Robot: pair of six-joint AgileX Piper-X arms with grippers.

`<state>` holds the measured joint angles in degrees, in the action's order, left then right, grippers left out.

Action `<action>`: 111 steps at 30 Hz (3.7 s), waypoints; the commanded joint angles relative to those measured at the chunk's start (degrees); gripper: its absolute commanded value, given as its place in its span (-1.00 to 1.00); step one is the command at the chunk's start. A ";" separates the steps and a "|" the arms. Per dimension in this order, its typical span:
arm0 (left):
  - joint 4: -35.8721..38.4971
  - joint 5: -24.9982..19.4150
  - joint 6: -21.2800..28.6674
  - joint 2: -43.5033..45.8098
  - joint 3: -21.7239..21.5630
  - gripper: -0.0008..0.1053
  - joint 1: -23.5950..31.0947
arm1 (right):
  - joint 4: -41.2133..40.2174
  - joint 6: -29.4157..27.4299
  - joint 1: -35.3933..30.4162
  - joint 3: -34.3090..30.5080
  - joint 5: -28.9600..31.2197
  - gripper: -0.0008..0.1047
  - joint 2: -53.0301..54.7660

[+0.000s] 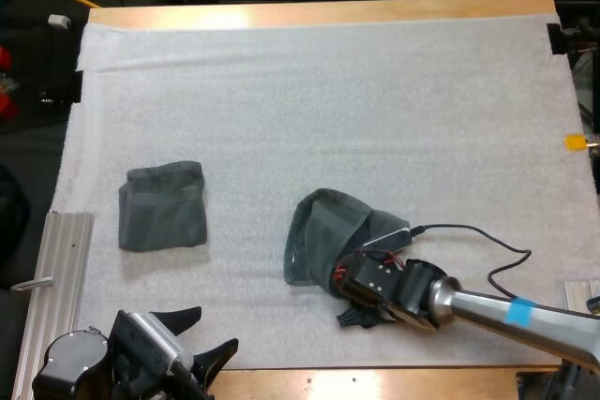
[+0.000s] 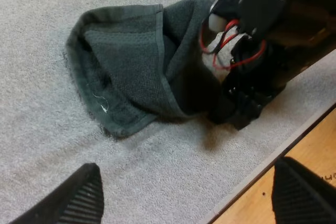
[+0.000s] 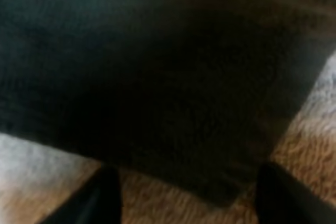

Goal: Pick towel from pile, fold and stack

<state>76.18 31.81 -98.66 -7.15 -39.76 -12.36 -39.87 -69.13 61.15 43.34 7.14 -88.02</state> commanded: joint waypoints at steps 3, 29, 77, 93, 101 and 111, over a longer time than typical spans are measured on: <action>-0.29 1.42 -0.46 -0.08 -0.11 0.24 -0.32 | 0.98 1.09 -0.32 0.04 0.39 -0.27 -0.50; -0.29 1.44 -0.31 -0.08 -0.11 0.24 -0.32 | -14.68 -3.81 6.47 0.04 3.87 -0.99 20.45; -1.06 1.44 -0.45 -0.08 -0.11 0.24 -0.32 | 3.56 -16.88 -9.10 21.88 12.16 -0.99 13.86; -1.92 1.44 -0.45 -0.08 -0.11 0.24 -0.32 | 16.13 -14.34 -22.09 22.02 5.10 -0.99 6.98; -1.92 1.44 -0.15 -0.08 -0.11 0.24 -0.32 | 13.20 -14.47 -26.41 22.54 11.33 -0.87 6.13; -1.92 1.44 0.13 -0.08 -0.11 0.24 -0.32 | 1.76 -17.23 -27.68 28.54 13.39 0.42 7.26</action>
<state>74.73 32.65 -98.66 -7.15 -39.76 -12.36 -36.65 -85.71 33.55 71.22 19.96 -81.54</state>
